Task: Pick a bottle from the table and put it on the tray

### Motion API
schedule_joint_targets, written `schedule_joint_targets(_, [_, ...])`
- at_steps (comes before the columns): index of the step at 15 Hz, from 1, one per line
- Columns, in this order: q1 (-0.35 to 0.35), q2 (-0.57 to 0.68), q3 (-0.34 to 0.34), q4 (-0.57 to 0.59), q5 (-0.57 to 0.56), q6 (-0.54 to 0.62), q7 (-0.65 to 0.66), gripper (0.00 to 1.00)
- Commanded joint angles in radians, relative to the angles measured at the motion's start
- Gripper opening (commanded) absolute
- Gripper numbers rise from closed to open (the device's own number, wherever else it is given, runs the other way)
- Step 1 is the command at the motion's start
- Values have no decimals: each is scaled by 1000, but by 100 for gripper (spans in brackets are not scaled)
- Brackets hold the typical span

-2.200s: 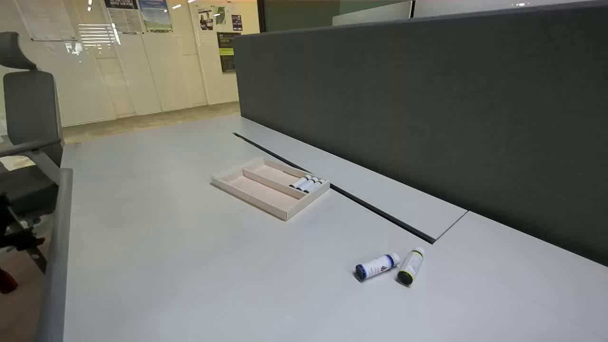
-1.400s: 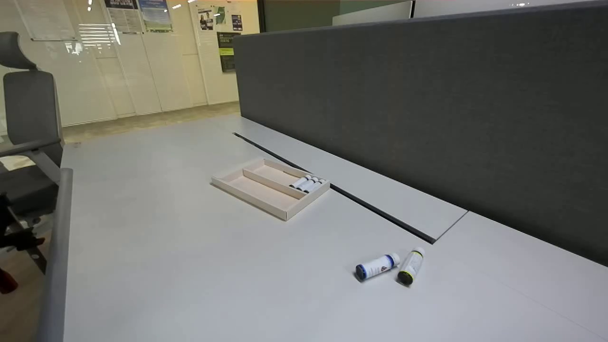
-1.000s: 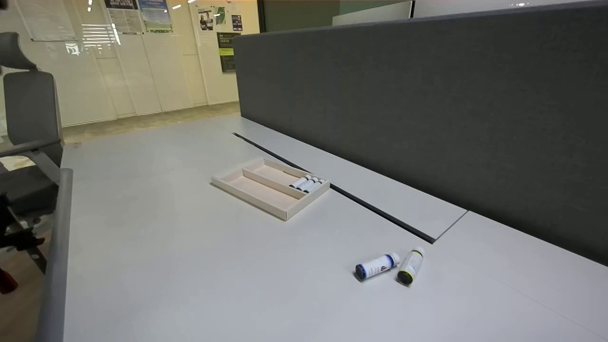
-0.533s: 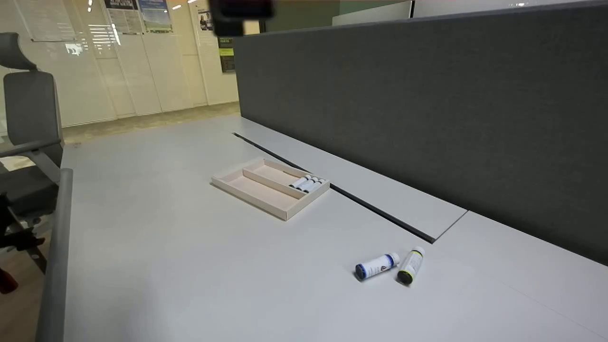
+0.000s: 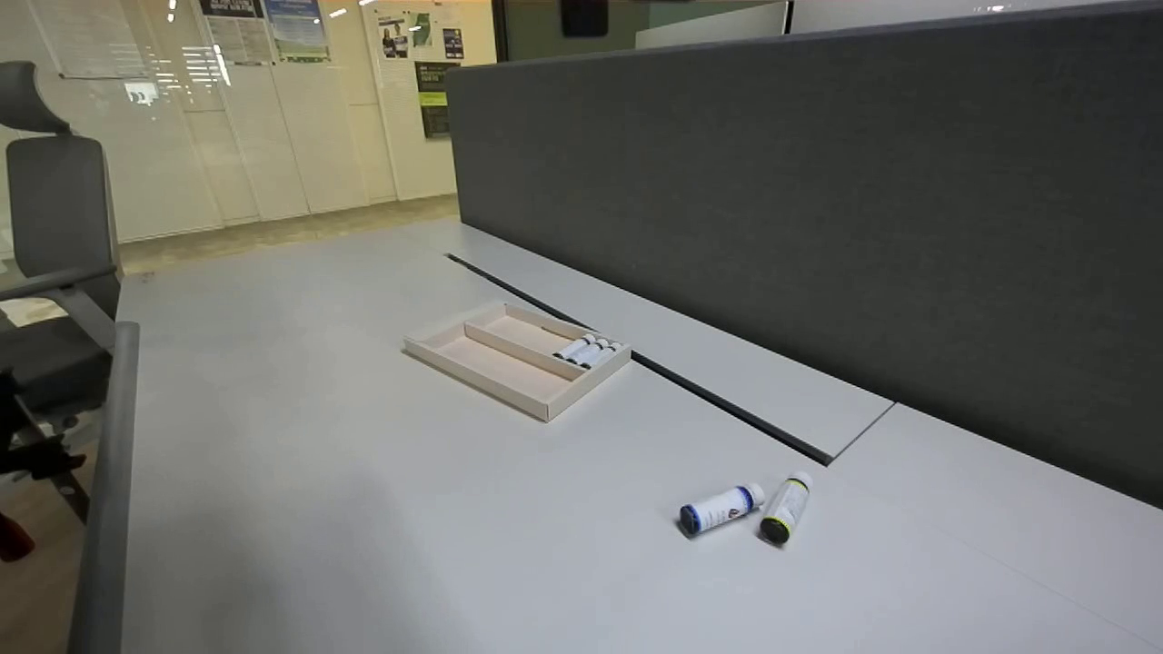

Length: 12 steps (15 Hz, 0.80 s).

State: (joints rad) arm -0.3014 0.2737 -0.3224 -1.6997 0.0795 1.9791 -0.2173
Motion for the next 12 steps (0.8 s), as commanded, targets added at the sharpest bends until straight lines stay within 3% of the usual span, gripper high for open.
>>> schedule_joint_targets(1, [-25,1,25,7,-7,-5,4,100])
schedule_joint_targets(4, [-26,1,25,8,-7,-7,4,100])
schedule_joint_targets(12, [-29,341,108,200,65,170,125,100])
